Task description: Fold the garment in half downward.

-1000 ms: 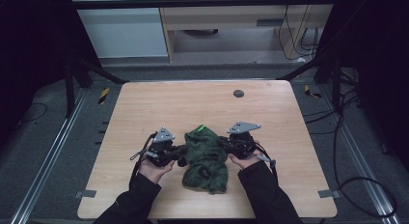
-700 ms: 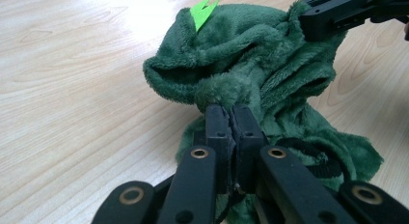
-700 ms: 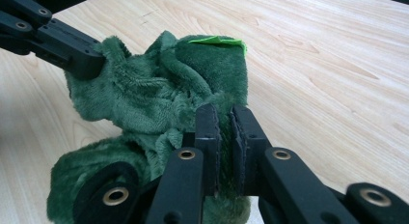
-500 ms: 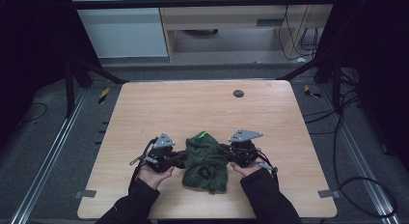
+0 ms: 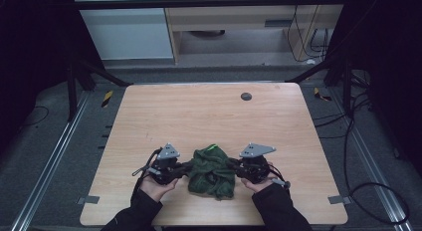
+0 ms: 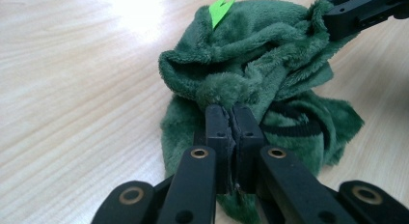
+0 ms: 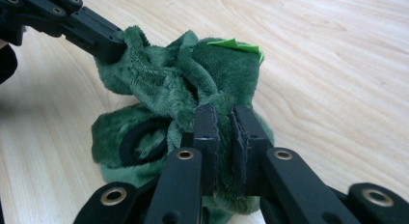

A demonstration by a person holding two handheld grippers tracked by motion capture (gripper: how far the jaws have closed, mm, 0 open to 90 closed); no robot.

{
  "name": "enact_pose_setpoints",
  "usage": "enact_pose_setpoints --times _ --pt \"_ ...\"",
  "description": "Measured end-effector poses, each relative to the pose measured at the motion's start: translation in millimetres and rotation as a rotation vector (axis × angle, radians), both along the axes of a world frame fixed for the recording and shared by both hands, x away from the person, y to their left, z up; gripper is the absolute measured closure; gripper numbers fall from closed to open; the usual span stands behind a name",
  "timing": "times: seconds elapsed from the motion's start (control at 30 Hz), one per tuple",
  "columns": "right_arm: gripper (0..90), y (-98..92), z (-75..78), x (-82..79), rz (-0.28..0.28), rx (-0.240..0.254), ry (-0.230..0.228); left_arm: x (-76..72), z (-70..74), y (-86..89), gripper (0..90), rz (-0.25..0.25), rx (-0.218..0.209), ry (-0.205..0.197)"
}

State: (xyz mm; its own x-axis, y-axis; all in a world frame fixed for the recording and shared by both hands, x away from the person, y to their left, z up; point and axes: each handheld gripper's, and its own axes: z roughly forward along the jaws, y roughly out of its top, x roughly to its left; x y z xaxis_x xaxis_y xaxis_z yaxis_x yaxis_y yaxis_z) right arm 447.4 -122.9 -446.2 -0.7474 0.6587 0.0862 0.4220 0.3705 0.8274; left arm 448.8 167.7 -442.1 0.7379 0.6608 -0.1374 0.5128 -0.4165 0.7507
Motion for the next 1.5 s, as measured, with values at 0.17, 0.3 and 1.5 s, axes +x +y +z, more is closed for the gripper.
enact_pose_setpoints --times 0.17,0.3,1.5 --pt "81.2 -0.4 -3.9 -5.9 0.010 -0.005 0.004 -4.9 -2.1 0.6 87.7 -0.009 0.003 0.005" --pt "80.5 -1.7 -6.7 -10.8 0.018 0.002 0.009 -9.6 -6.2 -0.1 87.6 -0.019 0.013 0.021" --pt "81.3 0.0 -38.9 -33.5 0.038 -0.038 0.187 -37.5 -32.2 -8.2 87.3 -0.027 0.098 0.114"
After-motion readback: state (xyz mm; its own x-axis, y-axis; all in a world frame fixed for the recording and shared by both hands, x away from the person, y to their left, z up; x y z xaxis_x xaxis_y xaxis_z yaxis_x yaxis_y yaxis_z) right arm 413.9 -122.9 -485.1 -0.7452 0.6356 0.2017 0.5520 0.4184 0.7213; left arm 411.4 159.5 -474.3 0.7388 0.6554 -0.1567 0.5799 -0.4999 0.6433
